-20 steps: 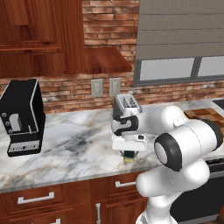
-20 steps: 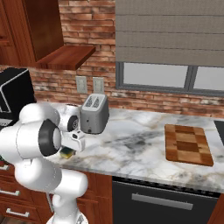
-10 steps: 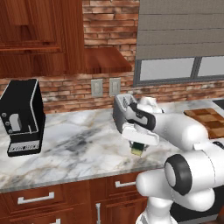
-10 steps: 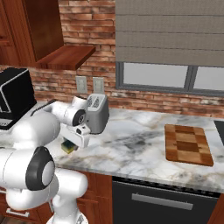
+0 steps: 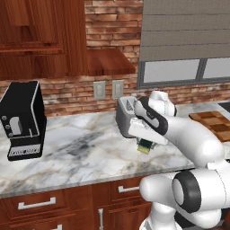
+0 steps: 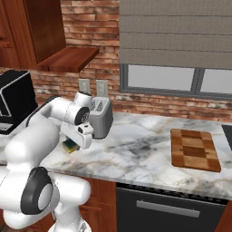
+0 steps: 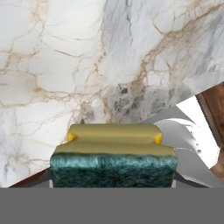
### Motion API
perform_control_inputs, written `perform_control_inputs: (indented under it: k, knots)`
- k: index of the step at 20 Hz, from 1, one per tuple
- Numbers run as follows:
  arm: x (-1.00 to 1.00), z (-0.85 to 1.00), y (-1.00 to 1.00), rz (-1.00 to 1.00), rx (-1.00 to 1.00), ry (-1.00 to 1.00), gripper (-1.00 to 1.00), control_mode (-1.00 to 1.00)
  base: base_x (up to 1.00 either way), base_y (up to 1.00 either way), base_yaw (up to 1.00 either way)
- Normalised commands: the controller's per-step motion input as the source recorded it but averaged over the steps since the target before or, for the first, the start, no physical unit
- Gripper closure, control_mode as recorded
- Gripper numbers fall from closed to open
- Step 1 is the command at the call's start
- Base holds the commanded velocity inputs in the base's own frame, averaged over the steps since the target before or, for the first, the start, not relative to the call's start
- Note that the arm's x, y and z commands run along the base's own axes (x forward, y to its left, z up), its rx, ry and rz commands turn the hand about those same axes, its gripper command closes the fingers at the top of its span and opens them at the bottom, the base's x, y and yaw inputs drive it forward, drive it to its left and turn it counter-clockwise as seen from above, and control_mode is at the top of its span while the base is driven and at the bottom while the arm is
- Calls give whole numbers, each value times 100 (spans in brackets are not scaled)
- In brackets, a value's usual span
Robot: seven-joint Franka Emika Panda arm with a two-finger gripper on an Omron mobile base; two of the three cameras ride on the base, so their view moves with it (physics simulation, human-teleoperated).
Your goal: Pick up the sponge from the counter and clean the cutting board by briefly scrubbing or pressing down on the cutting board. Once finished, release the sponge.
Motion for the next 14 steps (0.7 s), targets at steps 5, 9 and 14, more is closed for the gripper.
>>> perform_control_inputs:
  k: [5, 9, 14]
  knots:
    - [-2, -1, 2, 1, 0, 2, 100, -100, 0, 0, 0]
    - [-18, 0, 0, 0, 0, -3, 100, -100, 0, 0, 0]
    - [-56, 0, 0, -6, 0, -17, 100, -100, 0, 0, 0]
